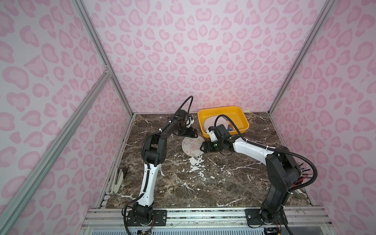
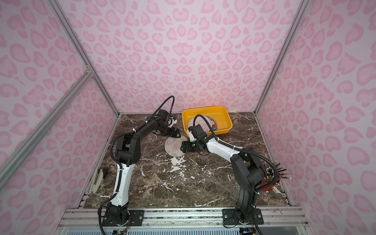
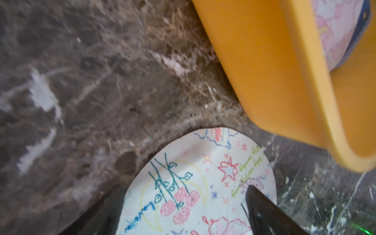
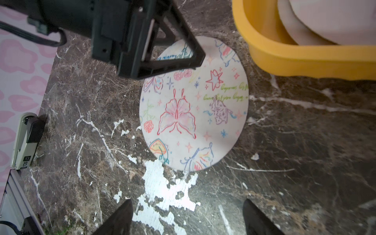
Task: Put the coasters into the storage box
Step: Move the coaster to the center of the board.
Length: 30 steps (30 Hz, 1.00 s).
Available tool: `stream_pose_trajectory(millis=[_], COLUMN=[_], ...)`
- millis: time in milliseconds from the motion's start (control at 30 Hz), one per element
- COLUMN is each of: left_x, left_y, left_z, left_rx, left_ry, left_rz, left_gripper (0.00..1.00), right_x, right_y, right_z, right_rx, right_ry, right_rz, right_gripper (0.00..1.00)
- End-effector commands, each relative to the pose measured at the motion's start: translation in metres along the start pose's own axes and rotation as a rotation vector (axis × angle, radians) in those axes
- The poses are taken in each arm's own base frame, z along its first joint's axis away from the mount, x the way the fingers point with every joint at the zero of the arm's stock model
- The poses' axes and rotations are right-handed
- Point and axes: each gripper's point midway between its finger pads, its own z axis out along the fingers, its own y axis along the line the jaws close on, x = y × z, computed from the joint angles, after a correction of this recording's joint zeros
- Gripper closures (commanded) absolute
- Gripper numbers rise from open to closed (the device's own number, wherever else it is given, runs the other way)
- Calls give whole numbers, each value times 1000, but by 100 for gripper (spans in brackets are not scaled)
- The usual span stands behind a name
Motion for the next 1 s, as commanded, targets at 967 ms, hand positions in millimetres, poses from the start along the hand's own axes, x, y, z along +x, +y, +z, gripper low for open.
stream_pose_trajectory(millis=[967], left_x=[110], left_y=[-9], left_z=[-27], left_rx=[-132], left_ry=[104], left_rz=[-255], left_gripper=[10], right_x=[42], right_y=[-72], right_z=[40], right_rx=[144], right_ry=[137], right_rz=[94], right_gripper=[28])
